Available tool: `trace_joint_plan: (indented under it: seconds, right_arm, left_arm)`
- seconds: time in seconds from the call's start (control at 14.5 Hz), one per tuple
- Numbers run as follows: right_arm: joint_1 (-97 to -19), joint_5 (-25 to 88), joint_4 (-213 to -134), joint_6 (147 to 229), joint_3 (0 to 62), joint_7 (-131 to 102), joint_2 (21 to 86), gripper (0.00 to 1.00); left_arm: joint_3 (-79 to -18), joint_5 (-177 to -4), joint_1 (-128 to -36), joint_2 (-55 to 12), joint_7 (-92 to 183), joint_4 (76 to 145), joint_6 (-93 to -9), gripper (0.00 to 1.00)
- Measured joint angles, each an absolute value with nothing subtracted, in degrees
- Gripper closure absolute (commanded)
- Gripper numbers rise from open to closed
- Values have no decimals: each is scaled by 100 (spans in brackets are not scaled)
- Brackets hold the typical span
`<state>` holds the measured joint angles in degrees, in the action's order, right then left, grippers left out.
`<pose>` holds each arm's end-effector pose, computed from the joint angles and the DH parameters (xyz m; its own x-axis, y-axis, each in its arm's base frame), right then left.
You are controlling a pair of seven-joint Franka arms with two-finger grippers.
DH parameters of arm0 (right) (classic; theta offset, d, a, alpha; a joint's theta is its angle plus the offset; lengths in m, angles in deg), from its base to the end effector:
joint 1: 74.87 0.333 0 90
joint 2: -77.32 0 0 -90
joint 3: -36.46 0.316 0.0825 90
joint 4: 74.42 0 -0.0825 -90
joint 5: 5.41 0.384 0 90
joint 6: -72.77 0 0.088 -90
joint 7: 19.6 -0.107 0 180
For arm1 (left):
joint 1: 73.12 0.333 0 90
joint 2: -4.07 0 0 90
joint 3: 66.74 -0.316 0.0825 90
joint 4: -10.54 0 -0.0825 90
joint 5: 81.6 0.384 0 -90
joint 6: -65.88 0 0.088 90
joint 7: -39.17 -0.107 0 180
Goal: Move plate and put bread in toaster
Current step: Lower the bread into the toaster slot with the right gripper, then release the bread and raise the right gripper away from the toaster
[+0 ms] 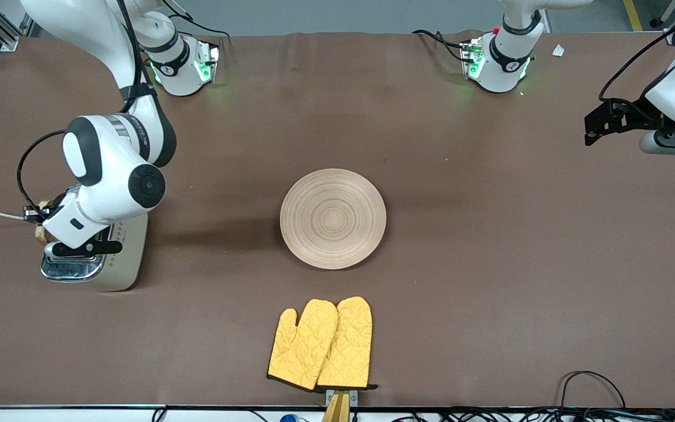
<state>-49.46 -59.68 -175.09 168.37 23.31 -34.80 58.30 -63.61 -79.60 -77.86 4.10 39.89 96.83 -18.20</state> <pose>0.6130 0.0643 0.3988 0.9653 0.1257 -0.2289 0.2611 -0.4771 0.8391 0.5394 -0.0705 0.6462 0.9920 -0.1208 -0.0375 -0.1221 -0.9919 -0.0353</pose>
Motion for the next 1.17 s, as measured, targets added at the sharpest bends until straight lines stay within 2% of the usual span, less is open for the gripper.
trace_joint_plan:
  seconds: [0.83,0.96,1.03,1.1,1.17]
  right_arm:
    - [-4912,-5922,-17521,16901,2394,-3836,5560,99]
    - [-4912,-5916,-17523,16935,2394,-3856,5531,94]
    - [-4912,-5913,-17523,16955,2394,-3883,5513,69]
    - [-4912,-5905,-17520,16971,2394,-3922,5491,39]
    - [-4913,-5849,-17496,16983,2393,-3956,5463,14]
  left_arm:
    - [-6366,-7960,-7686,412,3989,9679,-1820,0]
    - [-6366,-8006,-7683,412,3989,9679,-1820,0]
    - [-6367,-8029,-7683,412,3989,9679,-1820,0]
    - [-6367,-8041,-7683,412,3989,9678,-1820,0]
    - [-6367,-8046,-7682,412,3989,9678,-1820,0]
